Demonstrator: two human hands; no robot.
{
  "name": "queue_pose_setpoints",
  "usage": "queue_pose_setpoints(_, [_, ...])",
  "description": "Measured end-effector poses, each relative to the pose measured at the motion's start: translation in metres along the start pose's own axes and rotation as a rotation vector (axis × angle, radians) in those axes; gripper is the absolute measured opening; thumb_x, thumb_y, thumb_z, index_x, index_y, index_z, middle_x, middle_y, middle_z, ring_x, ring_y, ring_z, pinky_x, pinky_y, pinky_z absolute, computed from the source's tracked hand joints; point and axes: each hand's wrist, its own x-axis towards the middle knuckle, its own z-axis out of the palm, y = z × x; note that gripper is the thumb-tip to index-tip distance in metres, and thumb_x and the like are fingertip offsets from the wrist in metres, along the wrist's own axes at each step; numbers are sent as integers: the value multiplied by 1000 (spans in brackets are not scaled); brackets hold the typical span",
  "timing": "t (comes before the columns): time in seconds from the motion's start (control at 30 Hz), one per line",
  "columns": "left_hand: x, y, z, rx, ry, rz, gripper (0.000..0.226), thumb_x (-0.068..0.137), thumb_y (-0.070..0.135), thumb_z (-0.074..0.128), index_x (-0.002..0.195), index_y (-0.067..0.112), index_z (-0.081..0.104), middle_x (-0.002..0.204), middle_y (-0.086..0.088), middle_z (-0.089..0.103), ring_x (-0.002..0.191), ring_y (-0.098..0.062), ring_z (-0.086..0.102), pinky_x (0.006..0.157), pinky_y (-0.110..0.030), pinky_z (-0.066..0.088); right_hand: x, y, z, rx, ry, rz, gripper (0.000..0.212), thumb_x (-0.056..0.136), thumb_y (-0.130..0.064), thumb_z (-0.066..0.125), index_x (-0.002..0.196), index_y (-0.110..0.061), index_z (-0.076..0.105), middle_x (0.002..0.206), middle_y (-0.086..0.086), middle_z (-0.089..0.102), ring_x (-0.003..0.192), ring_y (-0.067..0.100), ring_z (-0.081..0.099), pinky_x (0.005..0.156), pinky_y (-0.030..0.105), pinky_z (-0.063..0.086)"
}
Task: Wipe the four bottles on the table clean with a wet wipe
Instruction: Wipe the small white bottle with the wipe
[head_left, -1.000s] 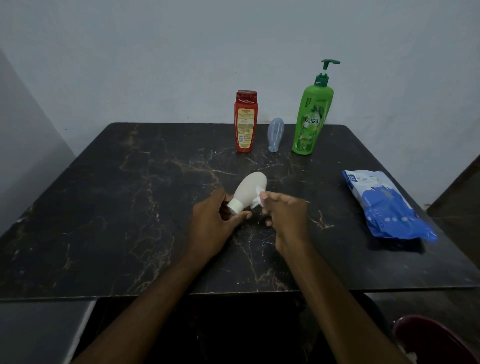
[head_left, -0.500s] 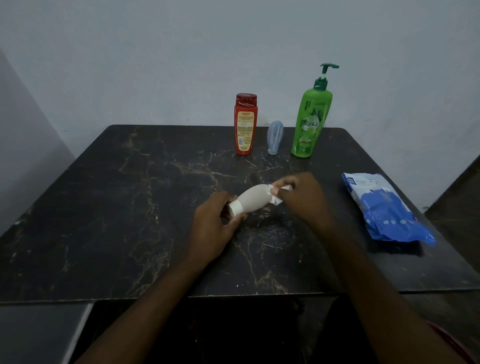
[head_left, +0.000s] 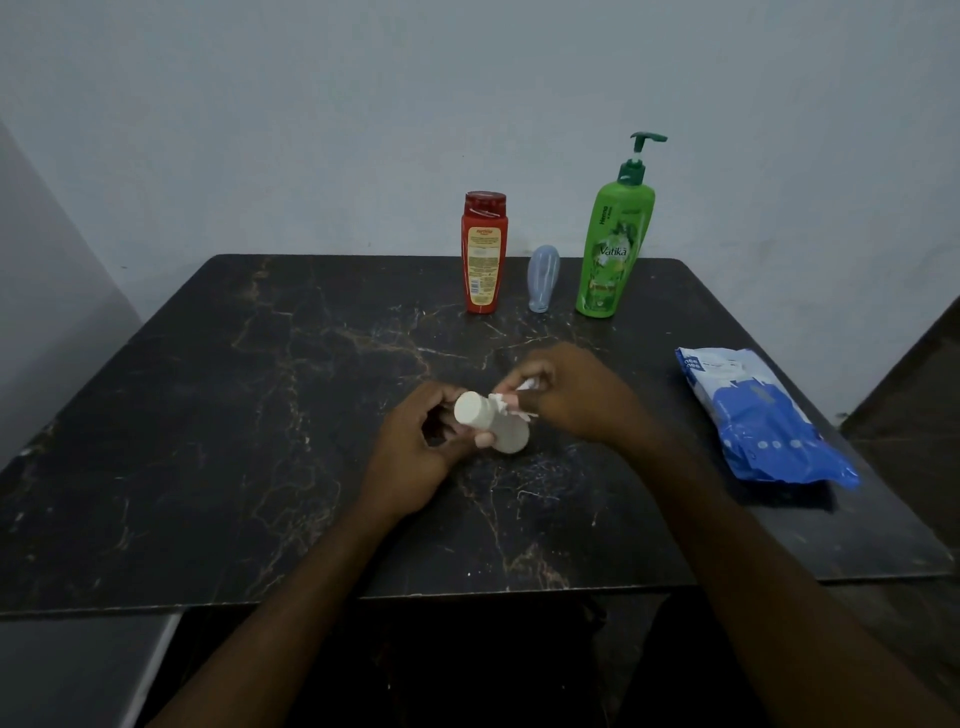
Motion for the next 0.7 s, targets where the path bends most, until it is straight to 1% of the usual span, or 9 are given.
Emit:
queue_pose_setpoints(0.07, [1,1,-2,-29,-44,-18,32,84,24,81,112,16,68,105,4,71,94,-16,67,79,-24,54,-10,12,5,137,41,29,11,84,-25,75,95,-26,79,90,-13,74,78,-2,65,68,15,48])
queue_pose_setpoints(0.17, [3,4,-2,-98,-65,-38,28,93,19,70,121,13,67,109,4,73,99,-12,69,82,-19,53,-24,16,22,355,121,100,10,85,-22,75,95,-20,78,88,-4,76,72,8,70,59,21,54])
queue_pose_setpoints(0.23, [4,4,-1,-170,-54,-67,27,98,14,64,123,8,66,112,2,75,102,-10,71,83,-19,54,-32,10,36,469,184,151,10,86,-18,75,96,-14,76,85,1,76,63,10,69,55,22,55])
queue_pose_setpoints(0.3, [4,2,0,-175,-39,-70,26,100,14,60,124,7,66,113,0,75,104,-11,71,83,-21,55,-36,3,49,554,248,215,10,86,-16,75,94,-10,75,81,5,76,59,14,69,56,27,58])
queue_pose_setpoints(0.43, [2,3,2,-164,16,-96,23,99,20,61,121,15,66,106,4,75,98,-7,71,76,-20,55,-41,-7,70,698,291,317,14,86,-21,75,90,-7,74,73,9,75,65,23,74,68,39,60])
queue_pose_setpoints(0.47, [1,2,3,-143,24,-99,22,98,24,63,120,18,64,106,5,74,97,-8,71,75,-22,55,-42,-8,74,729,293,334,15,86,-21,75,89,-7,73,73,10,75,66,24,74,70,41,60])
queue_pose_setpoints(0.53, [1,-2,5,-76,-15,-78,28,95,30,69,120,21,62,110,6,72,100,-9,70,78,-27,57,-45,-10,80,750,299,356,18,86,-23,74,88,-5,72,73,10,75,66,24,74,72,41,60])
queue_pose_setpoints(0.6, [1,-4,7,2,-63,-39,35,91,33,73,123,22,62,114,9,70,104,-8,68,83,-27,57,-48,-8,81,752,311,375,15,87,-20,74,87,-5,72,75,11,75,65,24,74,70,40,60])
queue_pose_setpoints(0.7, [1,-5,8,95,-92,27,36,92,34,71,126,21,65,116,13,69,105,-4,65,88,-23,53,-52,0,75,693,333,389,10,84,-20,76,84,-10,75,73,8,75,64,21,74,67,36,60])
